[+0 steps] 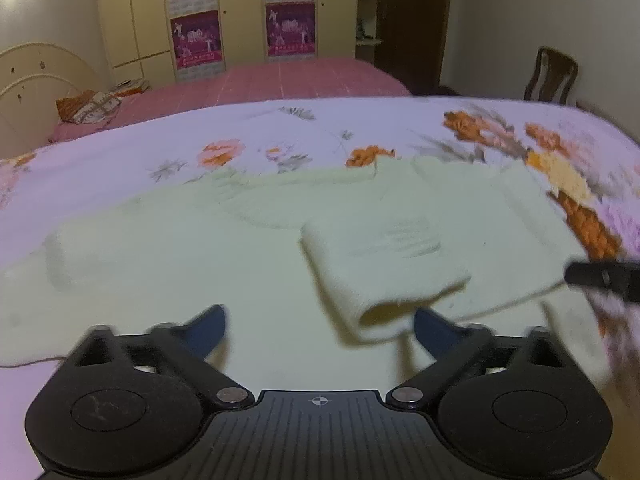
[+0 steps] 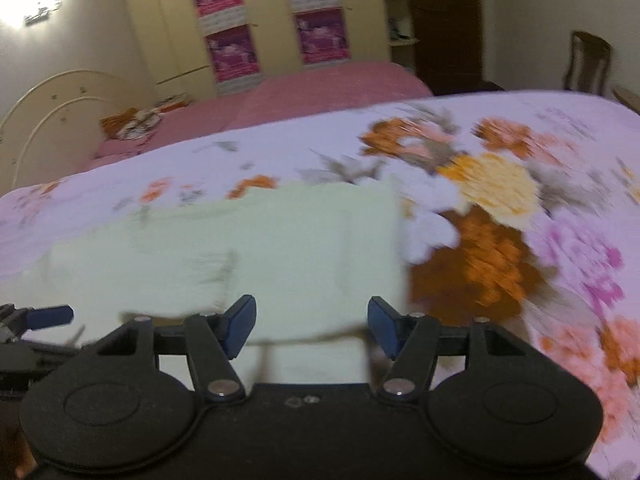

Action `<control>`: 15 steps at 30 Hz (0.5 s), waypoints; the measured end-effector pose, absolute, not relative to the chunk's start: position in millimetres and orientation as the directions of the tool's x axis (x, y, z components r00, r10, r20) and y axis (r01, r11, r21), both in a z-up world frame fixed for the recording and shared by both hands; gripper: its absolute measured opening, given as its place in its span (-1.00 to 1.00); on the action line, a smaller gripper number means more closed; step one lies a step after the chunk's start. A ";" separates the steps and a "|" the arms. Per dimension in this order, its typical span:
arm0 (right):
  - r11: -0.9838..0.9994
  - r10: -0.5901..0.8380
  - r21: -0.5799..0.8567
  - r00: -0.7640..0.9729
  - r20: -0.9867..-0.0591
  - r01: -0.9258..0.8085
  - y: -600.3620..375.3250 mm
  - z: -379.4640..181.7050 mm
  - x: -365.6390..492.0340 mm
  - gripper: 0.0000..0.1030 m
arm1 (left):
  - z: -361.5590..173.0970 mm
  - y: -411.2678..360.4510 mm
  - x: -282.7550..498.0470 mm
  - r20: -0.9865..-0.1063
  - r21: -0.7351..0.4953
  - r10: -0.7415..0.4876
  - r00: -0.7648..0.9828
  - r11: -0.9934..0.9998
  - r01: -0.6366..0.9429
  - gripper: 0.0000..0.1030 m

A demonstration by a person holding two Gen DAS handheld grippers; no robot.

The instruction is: Fold small clothes

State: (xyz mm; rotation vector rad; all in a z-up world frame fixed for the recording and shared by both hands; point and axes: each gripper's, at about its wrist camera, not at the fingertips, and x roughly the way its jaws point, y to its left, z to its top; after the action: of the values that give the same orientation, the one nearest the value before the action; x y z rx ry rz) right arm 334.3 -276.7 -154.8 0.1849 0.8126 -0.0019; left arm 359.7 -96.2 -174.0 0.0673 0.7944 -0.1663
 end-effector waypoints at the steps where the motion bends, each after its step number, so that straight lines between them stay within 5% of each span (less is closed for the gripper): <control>1: 0.982 0.062 0.166 0.685 -0.726 0.087 -280.4 -156.6 332.6 0.19 | -176.4 -96.4 363.0 -0.720 -0.013 -0.129 0.682 0.985 0.172 0.62; 5: 0.976 0.048 0.179 0.677 -0.735 0.126 -295.7 -166.6 324.8 0.19 | -188.2 -93.1 368.3 -0.705 -0.023 -0.111 0.701 0.991 0.134 0.32; 8: 0.974 0.043 0.182 0.675 -0.736 0.135 -300.7 -171.5 325.4 0.19 | -187.5 -86.4 373.4 -0.671 -0.054 -0.107 0.734 0.994 0.096 -0.23; 10: 0.975 0.042 0.177 0.672 -0.740 0.134 -301.8 -175.0 328.5 0.19 | -185.1 -76.9 376.6 -0.655 -0.109 -0.122 0.746 0.992 0.066 -0.79; 15: 0.977 0.046 0.173 0.666 -0.745 0.126 -300.9 -180.8 333.1 0.19 | -184.9 -35.1 378.5 -0.637 -0.299 -0.128 0.760 0.950 -0.091 -0.93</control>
State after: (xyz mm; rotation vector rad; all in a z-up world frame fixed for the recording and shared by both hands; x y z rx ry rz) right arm 333.1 -300.9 -180.8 0.2178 0.8425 -0.0460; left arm 378.5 -35.1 -184.9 -0.3242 0.7108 -0.0204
